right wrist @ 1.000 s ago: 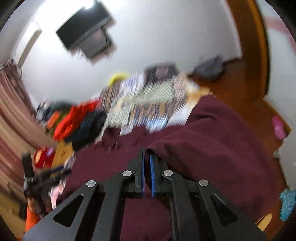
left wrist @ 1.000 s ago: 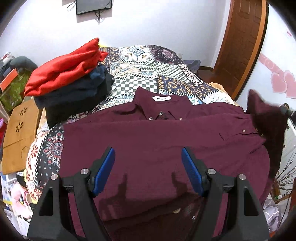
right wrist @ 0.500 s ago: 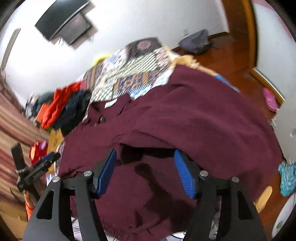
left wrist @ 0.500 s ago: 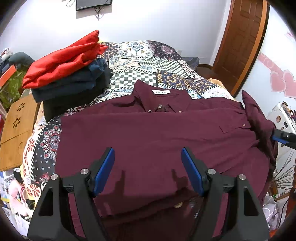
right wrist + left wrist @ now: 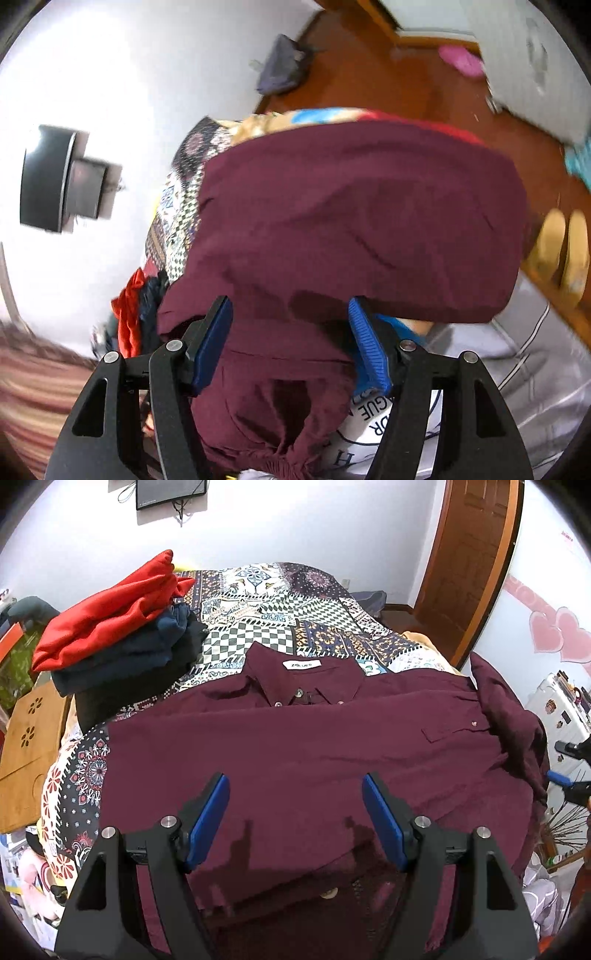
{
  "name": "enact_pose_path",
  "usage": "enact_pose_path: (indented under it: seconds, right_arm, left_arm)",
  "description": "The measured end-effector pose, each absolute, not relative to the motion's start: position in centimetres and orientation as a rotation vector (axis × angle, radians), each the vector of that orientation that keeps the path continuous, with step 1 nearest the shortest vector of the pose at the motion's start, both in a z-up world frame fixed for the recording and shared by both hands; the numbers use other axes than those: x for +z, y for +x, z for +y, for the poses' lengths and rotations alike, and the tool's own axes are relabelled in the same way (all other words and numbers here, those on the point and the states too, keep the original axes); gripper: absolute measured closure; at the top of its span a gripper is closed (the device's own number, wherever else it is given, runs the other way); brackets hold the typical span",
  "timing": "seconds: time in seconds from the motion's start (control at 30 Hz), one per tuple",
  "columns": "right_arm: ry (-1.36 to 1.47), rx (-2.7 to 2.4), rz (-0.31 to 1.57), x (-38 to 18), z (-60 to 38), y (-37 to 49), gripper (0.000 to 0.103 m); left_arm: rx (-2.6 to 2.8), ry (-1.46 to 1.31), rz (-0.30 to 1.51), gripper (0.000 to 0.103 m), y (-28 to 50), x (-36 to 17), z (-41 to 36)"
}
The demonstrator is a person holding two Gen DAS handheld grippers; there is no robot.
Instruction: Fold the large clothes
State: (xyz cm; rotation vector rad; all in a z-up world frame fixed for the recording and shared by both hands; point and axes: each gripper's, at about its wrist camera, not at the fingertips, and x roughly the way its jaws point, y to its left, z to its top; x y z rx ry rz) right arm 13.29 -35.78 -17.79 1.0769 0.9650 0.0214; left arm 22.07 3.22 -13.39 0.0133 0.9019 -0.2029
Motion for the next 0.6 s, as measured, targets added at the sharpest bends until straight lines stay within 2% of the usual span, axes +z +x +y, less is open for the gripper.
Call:
enact_pose_path:
  seconds: [0.23, 0.37, 0.4, 0.43, 0.6]
  right_arm:
    - [1.193, -0.027, 0.984, -20.8, -37.1, 13.5, 0.042]
    - [1.219, -0.087, 0.917, -21.1, -38.3, 13.6, 0.042]
    - [1.208, -0.118, 0.891, -20.9, -38.5, 13.6, 0.048]
    - [1.177, -0.15, 0.872, -20.5, -38.6, 13.7, 0.059]
    - [1.008, -0.199, 0.845, -19.0, -38.4, 15.1, 0.085]
  left_arm:
    - [-0.186, 0.015, 0.926, 0.03, 22.6, -14.1, 3.2]
    - [-0.181, 0.019, 0.934, 0.03, 22.9, -14.3, 2.9]
    - [-0.182, 0.021, 0.935, 0.03, 23.0, -14.4, 2.8]
    - [-0.182, 0.022, 0.936, 0.03, 23.0, -14.4, 2.8]
    - [-0.177, 0.023, 0.94, 0.03, 23.5, -14.8, 2.6]
